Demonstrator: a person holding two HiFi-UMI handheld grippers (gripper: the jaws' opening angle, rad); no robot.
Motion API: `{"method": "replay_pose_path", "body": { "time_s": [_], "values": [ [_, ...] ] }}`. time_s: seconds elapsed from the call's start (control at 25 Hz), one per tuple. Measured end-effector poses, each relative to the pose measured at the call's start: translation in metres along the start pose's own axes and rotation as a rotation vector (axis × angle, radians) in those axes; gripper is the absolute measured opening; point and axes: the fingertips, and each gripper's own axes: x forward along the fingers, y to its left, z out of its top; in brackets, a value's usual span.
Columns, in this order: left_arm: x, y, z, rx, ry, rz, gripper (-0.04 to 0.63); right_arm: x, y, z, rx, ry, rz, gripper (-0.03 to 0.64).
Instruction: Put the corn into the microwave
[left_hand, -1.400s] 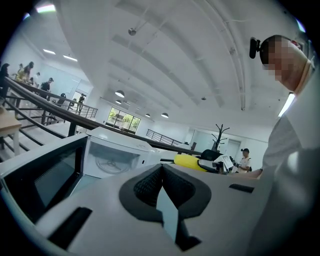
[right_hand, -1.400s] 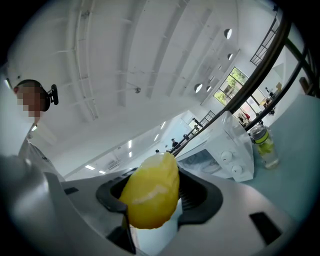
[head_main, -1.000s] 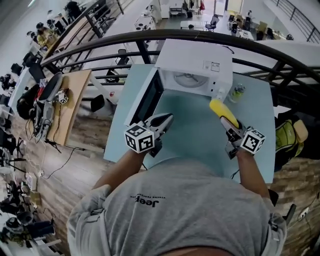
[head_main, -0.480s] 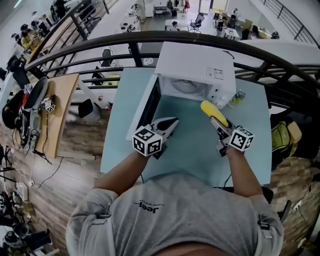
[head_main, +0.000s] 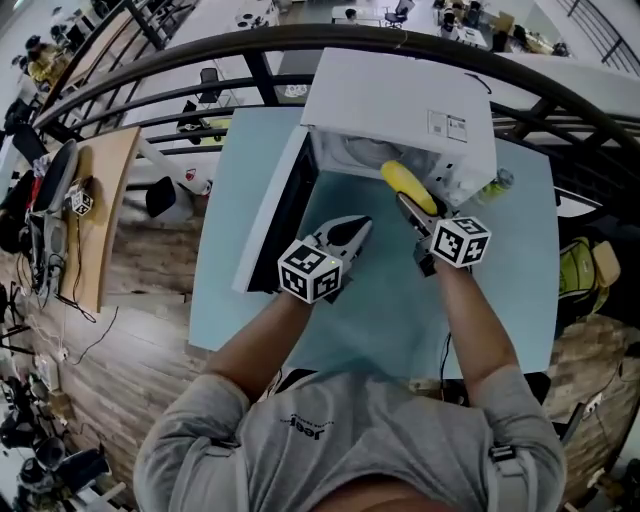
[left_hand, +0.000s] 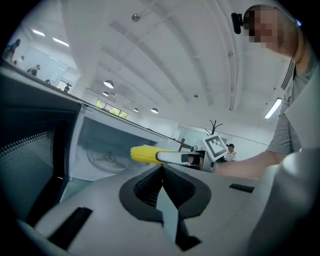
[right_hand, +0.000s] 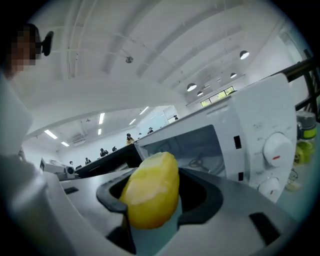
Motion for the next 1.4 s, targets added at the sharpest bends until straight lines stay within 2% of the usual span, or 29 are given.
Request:
{"method": "replay_pose_path", "body": {
  "time_s": [0.32, 0.56, 0.96, 1.4],
  "values": [
    [0.016, 0.043, -0.025, 0.014, -0.027, 0.051, 0.018, 0.077, -0.029, -0.010, -0.123, 0.018, -0.098, 0.248],
    [0.023, 0.051, -0.035, 0.064, -0.026, 0.061, 0.018, 0.120, -0.049, -0.011, -0.217, 0.037, -0.173, 0.247],
    [0.018, 0.052, -0.044, 0.110, -0.022, 0.054, 0.018, 0.150, -0.091, -0.007, -0.303, 0.094, -0.299, 0.247],
    [0.012, 0.058, -0.048, 0.107, -0.025, 0.058, 0.018, 0.172, -0.110, -0.001, -0.339, 0.126, -0.340, 0.247]
  ]
}}
